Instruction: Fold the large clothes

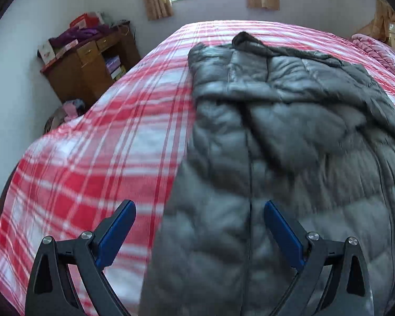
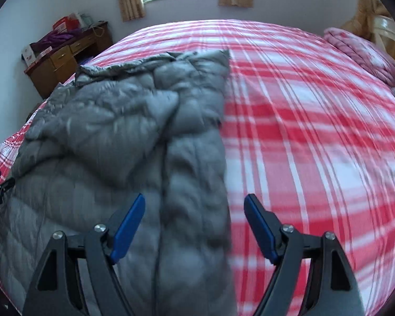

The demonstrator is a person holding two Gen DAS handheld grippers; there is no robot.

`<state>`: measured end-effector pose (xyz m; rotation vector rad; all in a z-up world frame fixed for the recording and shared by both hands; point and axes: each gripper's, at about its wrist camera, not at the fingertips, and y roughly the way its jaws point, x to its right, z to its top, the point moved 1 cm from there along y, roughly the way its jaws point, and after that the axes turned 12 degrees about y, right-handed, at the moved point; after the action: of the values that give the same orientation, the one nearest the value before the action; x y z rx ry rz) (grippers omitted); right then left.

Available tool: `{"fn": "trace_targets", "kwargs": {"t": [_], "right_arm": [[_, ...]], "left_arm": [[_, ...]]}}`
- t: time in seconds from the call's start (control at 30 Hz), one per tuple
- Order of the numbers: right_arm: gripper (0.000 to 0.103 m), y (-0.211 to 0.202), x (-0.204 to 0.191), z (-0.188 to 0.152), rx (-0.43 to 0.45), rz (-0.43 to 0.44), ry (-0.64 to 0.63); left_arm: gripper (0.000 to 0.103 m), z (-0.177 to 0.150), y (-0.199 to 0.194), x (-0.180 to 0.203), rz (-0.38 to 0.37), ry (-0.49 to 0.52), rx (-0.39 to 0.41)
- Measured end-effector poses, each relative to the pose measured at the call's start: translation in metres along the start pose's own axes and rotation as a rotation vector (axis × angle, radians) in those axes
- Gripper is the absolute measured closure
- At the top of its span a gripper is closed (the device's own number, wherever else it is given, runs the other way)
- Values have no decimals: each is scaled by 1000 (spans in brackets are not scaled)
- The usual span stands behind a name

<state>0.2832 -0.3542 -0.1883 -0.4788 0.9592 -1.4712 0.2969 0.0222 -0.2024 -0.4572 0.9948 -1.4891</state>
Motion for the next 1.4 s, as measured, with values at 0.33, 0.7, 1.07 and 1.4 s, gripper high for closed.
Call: {"fn": "trace_targets", "kwargs": {"t": [0.33, 0.7, 1.07, 1.4], "right_arm": [[23, -34, 14, -59, 0, -1, 5], [23, -60, 28, -105, 6, 2, 18], [37, -82, 29, -145, 27, 7, -3], [80, -93, 30, -160, -16, 107, 19]], "left_arm": [[5, -45, -26, 12, -25, -25, -14], [5, -93, -50, 12, -30, -28, -18], [5, -119, -60, 10, -56, -57, -17], [64, -128, -68, 11, -198, -88, -16]]}}
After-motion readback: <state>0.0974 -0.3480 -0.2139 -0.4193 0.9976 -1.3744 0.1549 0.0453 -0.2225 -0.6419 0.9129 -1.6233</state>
